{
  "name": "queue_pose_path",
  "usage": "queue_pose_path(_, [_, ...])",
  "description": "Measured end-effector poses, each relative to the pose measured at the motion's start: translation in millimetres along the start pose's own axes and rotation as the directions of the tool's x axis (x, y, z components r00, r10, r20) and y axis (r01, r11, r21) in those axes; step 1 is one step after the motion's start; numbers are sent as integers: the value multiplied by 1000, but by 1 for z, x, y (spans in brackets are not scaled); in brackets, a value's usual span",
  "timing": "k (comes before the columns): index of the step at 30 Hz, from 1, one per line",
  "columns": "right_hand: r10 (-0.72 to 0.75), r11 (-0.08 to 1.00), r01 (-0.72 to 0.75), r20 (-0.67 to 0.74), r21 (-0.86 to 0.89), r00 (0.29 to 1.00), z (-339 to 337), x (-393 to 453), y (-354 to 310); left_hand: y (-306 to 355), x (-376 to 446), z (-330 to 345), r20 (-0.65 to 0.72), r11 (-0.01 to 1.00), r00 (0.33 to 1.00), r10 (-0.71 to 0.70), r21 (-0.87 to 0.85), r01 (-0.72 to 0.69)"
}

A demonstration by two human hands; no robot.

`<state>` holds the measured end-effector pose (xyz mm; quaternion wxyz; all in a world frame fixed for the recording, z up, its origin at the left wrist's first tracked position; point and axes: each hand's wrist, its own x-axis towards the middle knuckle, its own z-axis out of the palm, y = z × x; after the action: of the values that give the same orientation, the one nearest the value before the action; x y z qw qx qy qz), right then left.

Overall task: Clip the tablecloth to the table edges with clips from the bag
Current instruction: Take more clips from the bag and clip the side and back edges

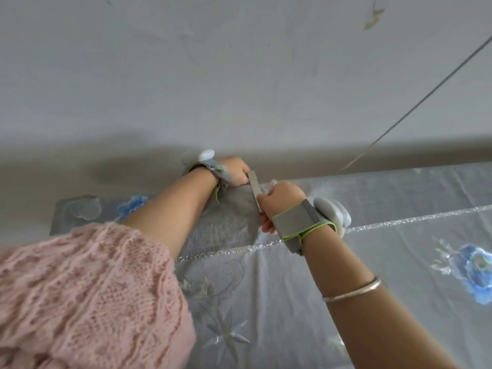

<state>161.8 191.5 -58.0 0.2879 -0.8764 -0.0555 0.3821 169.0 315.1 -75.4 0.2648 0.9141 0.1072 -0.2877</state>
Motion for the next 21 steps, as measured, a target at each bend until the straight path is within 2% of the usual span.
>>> queue_pose_path(4, [-92, 962, 70, -73, -263, 993, -8, -14, -13, 1, -6, -5, 33, 997, 998, 53, -54, -51])
queue_pose_path(9, [-34, 884, 29, -3, -466, 999, -1, -13, -14, 7, -14, -5, 59, 994, 992, 110, -2, -110])
queue_pose_path(12, [-46, 868, 51, 23, -493, 999, 3, -15, -9, 8, -17, 1, 34, 995, 995, 98, 10, -98])
queue_pose_path(14, [-16, 880, 60, 98, -470, 995, 3, -18, -5, 12, -22, 4, 0, 997, 998, 69, -36, -69])
queue_pose_path(16, [-31, 886, 110, 178, -451, 983, -1, -21, -2, 14, -26, 2, -3, 999, 999, 46, 4, -46])
queue_pose_path(18, [-91, 883, 137, 123, -448, 988, -10, -35, 4, 18, -35, 3, 3, 997, 1000, 26, 71, -26])
queue_pose_path(21, [-141, 825, 110, -14, -555, 990, -27, -57, 18, 27, -54, 6, -165, 998, 985, 53, 50, -46])
